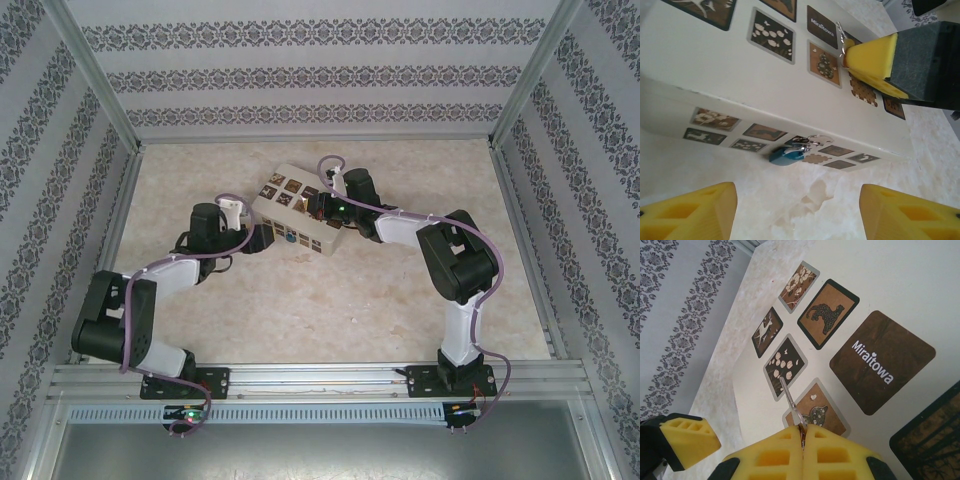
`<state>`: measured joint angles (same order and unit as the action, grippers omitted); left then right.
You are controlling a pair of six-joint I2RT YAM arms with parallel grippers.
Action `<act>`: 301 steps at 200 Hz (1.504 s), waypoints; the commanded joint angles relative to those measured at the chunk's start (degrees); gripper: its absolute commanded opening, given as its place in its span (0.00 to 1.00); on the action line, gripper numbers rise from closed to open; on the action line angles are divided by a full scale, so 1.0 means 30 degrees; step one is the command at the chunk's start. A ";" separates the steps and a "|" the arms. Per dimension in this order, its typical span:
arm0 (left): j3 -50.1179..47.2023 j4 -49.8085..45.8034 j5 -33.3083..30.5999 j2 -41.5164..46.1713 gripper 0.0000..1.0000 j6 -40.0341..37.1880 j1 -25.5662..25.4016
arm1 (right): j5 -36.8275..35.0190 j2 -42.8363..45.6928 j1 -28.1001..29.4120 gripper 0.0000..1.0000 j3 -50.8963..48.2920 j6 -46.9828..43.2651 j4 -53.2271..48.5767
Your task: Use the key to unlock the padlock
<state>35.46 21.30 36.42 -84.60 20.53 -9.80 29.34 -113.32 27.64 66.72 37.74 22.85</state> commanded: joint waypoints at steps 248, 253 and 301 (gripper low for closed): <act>0.2094 0.4707 0.0837 -0.6693 0.50 0.0244 -0.1799 | -0.0786 -0.0368 0.0279 0.00 -0.0793 -0.0494 -0.2292; 0.2117 0.4742 0.0833 -0.6757 0.50 0.0189 -0.1783 | -0.0787 -0.0368 0.0279 0.00 -0.0792 -0.0501 -0.2285; 0.2499 0.4840 0.0884 -0.7348 0.49 0.0069 -0.1788 | -0.0758 -0.0431 0.0279 0.00 -0.0639 -0.0508 -0.2314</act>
<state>41.30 33.10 38.81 -105.21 21.26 -14.31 28.69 -113.30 27.90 66.48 37.28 23.16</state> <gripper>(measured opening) 0.493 0.061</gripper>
